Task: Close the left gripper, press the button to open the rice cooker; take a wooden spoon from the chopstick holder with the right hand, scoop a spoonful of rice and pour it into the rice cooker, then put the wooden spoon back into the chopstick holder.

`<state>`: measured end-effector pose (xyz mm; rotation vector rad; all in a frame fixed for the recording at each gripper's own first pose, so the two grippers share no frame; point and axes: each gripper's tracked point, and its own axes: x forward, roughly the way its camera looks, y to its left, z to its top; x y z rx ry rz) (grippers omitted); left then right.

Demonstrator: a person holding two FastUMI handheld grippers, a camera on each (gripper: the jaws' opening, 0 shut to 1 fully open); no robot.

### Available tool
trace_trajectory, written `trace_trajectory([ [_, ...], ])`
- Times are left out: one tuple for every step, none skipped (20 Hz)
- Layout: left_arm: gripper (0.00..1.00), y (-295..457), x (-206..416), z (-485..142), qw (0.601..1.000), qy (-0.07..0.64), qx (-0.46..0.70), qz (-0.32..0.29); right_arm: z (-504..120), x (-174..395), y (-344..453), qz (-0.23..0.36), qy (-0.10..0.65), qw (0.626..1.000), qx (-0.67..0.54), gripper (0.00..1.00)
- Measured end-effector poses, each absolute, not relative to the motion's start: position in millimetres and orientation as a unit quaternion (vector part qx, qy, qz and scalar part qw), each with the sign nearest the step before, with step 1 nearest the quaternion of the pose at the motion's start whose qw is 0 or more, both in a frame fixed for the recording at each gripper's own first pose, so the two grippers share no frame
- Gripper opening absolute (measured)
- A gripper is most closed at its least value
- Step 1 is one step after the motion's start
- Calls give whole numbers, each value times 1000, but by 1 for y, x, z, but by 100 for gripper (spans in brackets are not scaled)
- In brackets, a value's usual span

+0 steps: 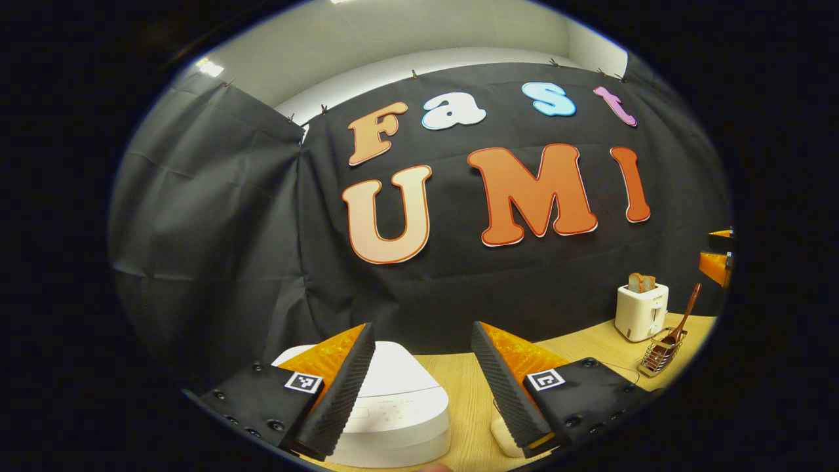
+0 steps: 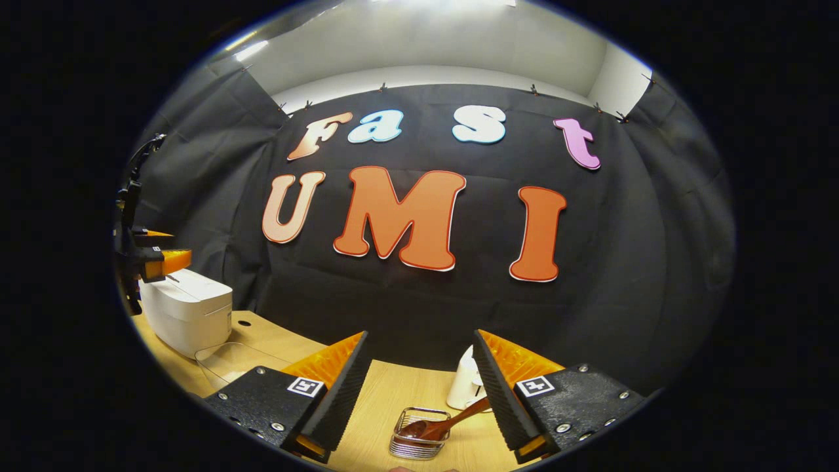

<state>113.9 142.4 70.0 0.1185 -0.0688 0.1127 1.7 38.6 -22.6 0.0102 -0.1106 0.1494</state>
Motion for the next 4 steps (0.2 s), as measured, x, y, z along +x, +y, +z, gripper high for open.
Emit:
trace_trajectory([
  [97, 145, 114, 70, 996, -33, 58, 58, -25, 0, 36, 74, -54, 996, 8, 91],
  [97, 144, 113, 68, 996, -30, 55, 58, -26, 2, 34, 72, -53, 996, 11, 91],
  [97, 144, 113, 67, 996, -29, 53, 58, -27, 2, 31, 69, -52, 996, 15, 91],
  [97, 145, 112, 67, 996, -29, 52, 59, -27, 3, 29, 67, -51, 996, 17, 91],
])
